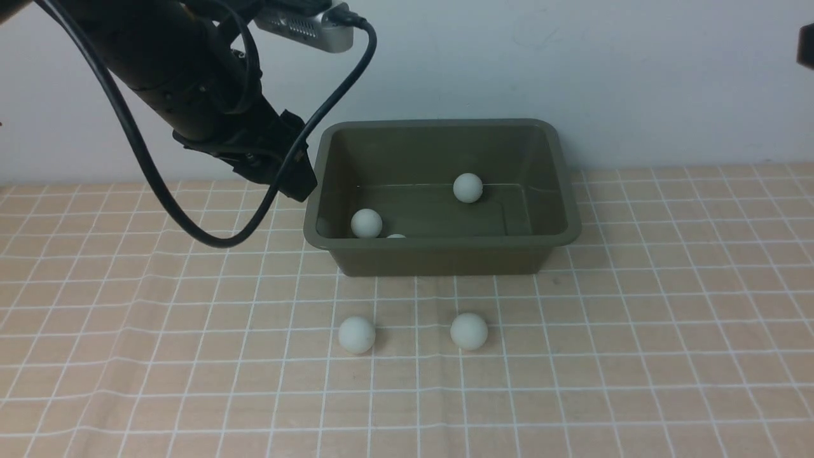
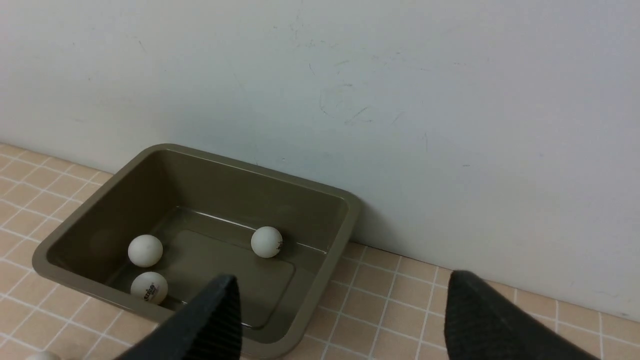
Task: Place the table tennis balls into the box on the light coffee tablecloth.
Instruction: 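Reach for and grasp a ping pong ball on the table beside the basket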
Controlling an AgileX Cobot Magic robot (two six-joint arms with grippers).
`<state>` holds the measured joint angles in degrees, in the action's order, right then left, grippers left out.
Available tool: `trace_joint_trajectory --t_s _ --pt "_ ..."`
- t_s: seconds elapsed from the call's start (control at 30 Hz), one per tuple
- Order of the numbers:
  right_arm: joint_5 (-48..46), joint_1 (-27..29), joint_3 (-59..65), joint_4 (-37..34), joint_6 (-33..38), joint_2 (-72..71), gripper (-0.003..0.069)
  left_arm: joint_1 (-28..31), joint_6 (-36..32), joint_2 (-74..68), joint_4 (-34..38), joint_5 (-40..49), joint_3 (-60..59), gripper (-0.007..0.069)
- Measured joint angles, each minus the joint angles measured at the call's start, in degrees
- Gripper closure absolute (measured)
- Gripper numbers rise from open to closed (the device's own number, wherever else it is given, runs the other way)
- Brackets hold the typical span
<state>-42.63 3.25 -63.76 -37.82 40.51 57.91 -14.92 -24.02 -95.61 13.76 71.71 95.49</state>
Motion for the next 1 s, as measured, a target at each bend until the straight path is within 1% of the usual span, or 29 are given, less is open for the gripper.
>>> trace_joint_trajectory --t_s 0.3,0.5,1.0 --pt "0.6 0.0 0.0 0.0 1.1 0.0 0.0162 0.0 0.0 0.0 0.9 0.0 0.0 0.0156" --pt "1.1 0.0 0.0 0.0 1.2 0.0 0.0162 0.0 -0.2 0.0 3.2 0.0 0.0 0.0156" --pt "2.1 0.0 0.0 0.0 1.2 0.0 0.0162 0.0 -0.4 0.0 3.3 0.0 0.0 0.0156"
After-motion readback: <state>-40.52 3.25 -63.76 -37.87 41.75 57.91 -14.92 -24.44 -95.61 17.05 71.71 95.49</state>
